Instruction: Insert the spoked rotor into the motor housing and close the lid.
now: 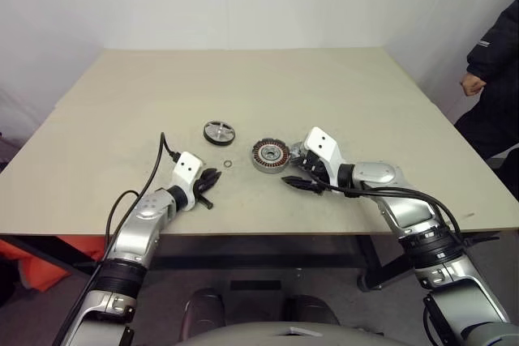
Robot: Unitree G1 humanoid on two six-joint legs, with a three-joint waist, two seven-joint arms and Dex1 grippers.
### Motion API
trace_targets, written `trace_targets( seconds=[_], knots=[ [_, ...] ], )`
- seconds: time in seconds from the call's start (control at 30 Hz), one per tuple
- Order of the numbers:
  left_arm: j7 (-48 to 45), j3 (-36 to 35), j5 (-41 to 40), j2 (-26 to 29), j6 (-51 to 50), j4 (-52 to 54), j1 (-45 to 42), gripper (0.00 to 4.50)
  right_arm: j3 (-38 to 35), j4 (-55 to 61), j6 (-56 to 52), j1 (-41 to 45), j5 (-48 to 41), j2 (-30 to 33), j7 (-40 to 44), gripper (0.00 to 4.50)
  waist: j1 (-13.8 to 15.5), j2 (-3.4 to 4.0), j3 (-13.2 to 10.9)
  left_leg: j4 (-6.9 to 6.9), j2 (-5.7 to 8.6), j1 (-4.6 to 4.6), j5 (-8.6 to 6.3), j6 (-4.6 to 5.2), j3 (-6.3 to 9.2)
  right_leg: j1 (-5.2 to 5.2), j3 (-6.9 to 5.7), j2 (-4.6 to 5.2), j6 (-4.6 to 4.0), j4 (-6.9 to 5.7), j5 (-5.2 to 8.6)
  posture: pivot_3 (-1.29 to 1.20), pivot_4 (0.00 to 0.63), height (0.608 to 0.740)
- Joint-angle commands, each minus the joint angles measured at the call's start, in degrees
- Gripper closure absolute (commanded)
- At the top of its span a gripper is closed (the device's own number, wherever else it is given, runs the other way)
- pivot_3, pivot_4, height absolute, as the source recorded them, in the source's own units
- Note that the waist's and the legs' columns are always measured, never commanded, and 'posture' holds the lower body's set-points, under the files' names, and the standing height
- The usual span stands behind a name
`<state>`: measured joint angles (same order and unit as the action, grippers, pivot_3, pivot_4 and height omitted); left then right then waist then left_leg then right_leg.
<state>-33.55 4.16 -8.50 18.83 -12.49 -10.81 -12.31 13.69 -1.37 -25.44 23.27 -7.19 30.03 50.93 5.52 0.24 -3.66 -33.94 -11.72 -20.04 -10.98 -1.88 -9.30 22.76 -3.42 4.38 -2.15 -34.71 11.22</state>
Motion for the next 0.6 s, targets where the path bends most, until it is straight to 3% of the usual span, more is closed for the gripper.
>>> trace_targets(
  seconds=[0.03, 0.4, 0.53, 0.6],
  knots=[
    [0.25, 0.44, 0.73, -0.02, -0.98, -0.21, 0.00, 3.68, -0.61, 1.04, 0.84, 1.01, 0.19, -0.12, -0.41, 1.73, 0.01, 0.02, 0.01, 0.01, 0.00, 0.00, 0.00, 0.00, 0.00, 0.00, 0.00, 0.00, 0.00, 0.00, 0.00, 0.00, 0.000, 0.740],
    [-2.14, -3.77, -4.71, 0.21, -2.23, 2.40, 0.19, 3.68, -0.53, 1.87, 0.80, -0.07, 0.38, -1.33, -1.58, 1.73, -0.09, 0.06, 0.04, 0.05, -0.01, -0.03, 0.00, 0.00, -0.01, 0.09, 0.01, -0.01, 0.00, 0.01, 0.00, 0.00, 0.000, 0.740],
    [-0.54, -4.14, -3.29, 0.48, -1.56, -0.37, -2.55, 2.50, -0.57, 1.72, 0.96, -0.14, 0.40, -1.75, -2.05, 1.73, -0.07, 0.06, 0.04, 0.19, 0.00, -0.08, 0.01, -0.01, -0.04, 0.19, 0.01, -0.01, -0.01, 0.01, 0.00, 0.00, 0.000, 0.740],
    [-0.53, -3.32, -2.52, 0.43, -0.90, -1.78, -3.58, 2.50, -0.59, 1.54, 1.03, 0.02, 0.43, -1.93, -2.20, 1.73, -0.08, 0.06, 0.04, 0.22, 0.00, -0.07, 0.01, -0.02, -0.05, 0.20, 0.01, -0.02, -0.01, 0.02, 0.00, 0.00, 0.000, 0.740]
  ],
)
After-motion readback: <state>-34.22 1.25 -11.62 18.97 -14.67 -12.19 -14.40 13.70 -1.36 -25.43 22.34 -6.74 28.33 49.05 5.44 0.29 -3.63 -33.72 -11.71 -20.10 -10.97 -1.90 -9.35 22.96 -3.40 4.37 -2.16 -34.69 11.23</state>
